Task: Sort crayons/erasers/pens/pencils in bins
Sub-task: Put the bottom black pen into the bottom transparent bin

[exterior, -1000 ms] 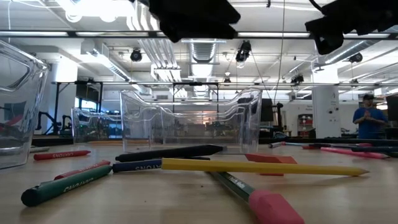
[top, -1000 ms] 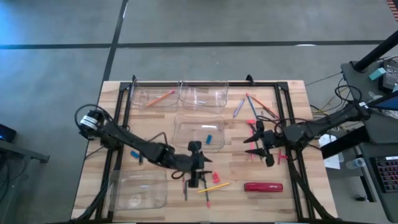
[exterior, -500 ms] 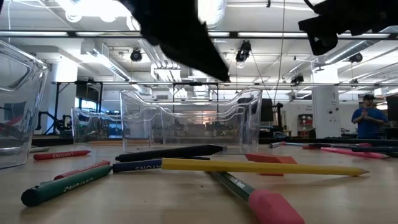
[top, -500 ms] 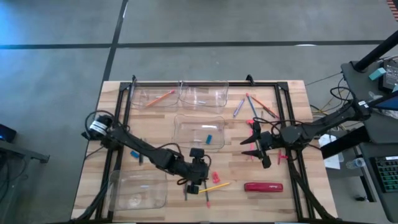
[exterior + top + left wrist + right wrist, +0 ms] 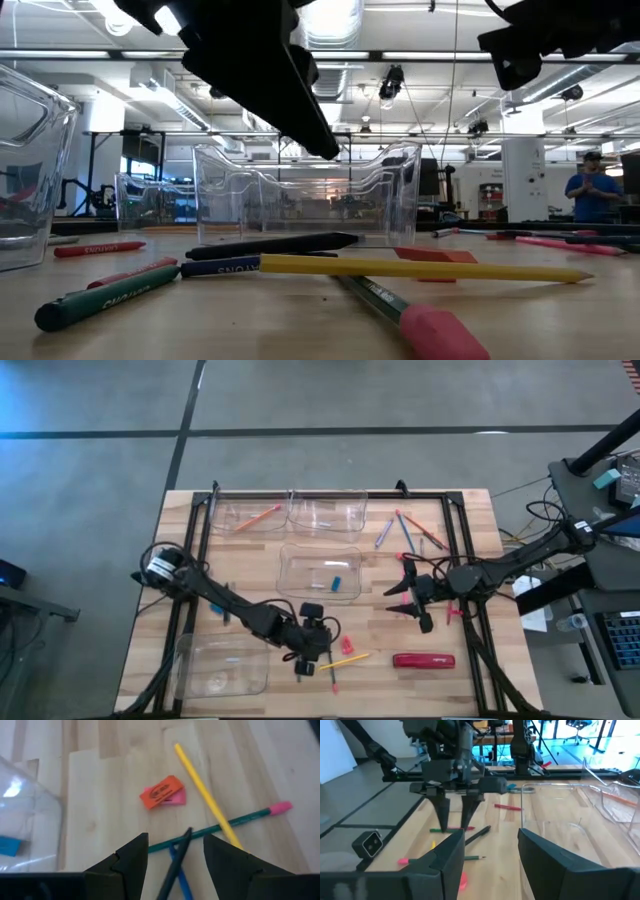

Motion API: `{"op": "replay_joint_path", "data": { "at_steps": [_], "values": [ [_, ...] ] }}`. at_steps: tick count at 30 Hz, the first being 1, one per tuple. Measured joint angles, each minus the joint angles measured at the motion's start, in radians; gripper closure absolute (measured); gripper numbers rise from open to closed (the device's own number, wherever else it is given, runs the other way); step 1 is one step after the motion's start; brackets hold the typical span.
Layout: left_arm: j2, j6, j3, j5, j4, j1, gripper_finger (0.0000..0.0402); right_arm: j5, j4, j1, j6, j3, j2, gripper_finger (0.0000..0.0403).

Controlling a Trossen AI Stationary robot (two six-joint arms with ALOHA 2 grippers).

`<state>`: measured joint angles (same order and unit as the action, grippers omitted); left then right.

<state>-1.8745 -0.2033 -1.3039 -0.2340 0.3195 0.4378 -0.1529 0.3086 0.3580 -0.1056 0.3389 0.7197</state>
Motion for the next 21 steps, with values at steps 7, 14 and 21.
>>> {"op": "replay_joint_path", "data": {
  "at_steps": [7,14,21],
  "values": [
    [-0.048,0.002,0.001,-0.003,-0.018,0.008,0.0227,0.003,0.010,0.000,0.001,0.000,0.003,0.0229],
    [-0.082,0.002,-0.005,-0.006,-0.083,0.008,0.0227,0.003,0.009,0.000,-0.006,0.000,0.002,0.0229],
    [-0.105,0.003,-0.002,-0.006,-0.073,0.009,0.0227,0.003,0.008,0.004,-0.006,0.000,0.002,0.0229]
  ]
}}
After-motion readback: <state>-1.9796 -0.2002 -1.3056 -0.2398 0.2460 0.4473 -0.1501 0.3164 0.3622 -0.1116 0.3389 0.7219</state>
